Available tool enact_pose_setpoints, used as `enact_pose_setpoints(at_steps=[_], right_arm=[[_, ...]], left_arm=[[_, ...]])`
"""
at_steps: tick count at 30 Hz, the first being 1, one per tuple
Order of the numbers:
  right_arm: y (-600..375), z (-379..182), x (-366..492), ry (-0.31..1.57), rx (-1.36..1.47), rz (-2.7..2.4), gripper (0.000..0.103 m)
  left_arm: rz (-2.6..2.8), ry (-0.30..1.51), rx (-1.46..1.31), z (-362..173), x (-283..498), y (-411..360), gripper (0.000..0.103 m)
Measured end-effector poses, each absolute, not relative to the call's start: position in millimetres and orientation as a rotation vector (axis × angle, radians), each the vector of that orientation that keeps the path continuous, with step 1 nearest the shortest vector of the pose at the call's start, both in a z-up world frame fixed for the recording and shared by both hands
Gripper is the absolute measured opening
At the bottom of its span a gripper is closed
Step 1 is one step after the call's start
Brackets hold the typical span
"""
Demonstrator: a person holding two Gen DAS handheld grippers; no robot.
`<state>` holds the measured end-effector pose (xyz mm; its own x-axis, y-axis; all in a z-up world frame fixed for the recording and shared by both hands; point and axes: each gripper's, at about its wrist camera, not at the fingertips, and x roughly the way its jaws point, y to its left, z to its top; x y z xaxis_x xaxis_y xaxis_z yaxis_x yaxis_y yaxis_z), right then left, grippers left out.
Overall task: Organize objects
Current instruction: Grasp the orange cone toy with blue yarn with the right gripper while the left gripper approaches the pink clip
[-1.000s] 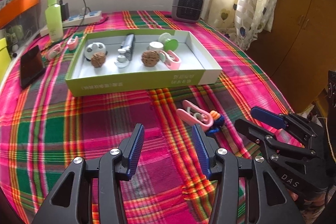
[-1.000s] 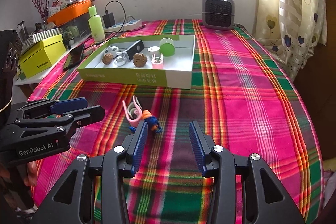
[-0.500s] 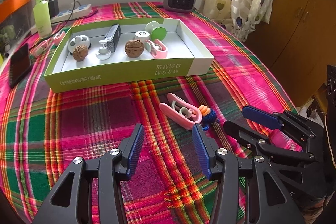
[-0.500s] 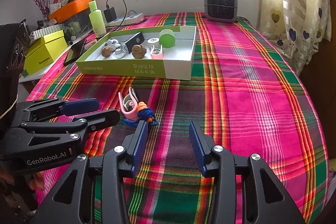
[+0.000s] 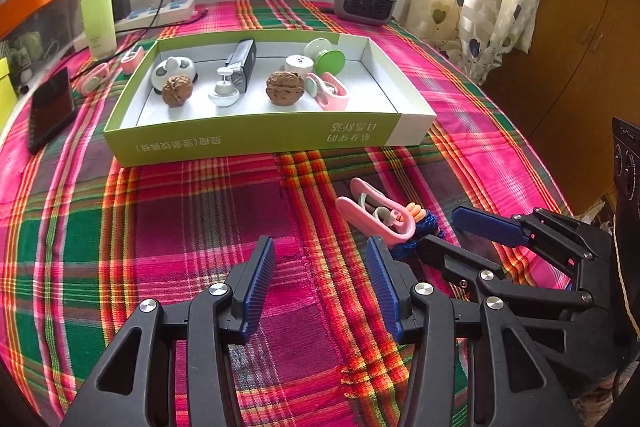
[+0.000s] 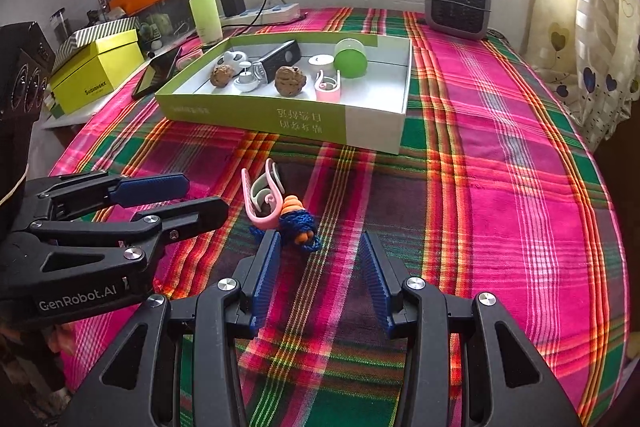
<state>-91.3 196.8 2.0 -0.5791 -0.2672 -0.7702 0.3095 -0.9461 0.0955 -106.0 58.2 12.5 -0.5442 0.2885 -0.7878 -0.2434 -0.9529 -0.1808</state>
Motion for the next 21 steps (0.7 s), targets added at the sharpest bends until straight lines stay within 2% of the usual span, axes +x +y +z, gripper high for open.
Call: enact_pose_setpoints(at_steps=[7,12,14,17,21], right_arm=[[191.3,1.3,-95.3,0.099,1.218,-2.494,0.042],[187.5,0.9,-95.4,0.112,1.207,-2.464,0.032],[188.0,1.0,-95.9,0.111,1.206,-2.458,0.023],[189.1,1.0,-95.8,0.112,1.206,-2.455,0.016],[190.6,1.1,-94.2,0.109,1.206,-2.451,0.015]], left_arm=[[2.526,-0.088,-1.308,11.7,-107.5,53.9,0.046],[2.526,-0.096,-1.312,11.7,-108.1,52.9,0.046],[2.526,-0.097,-1.311,11.6,-108.1,52.7,0.046],[2.526,-0.096,-1.312,11.7,-108.0,52.7,0.046],[2.525,-0.098,-1.315,11.7,-107.8,53.3,0.046]])
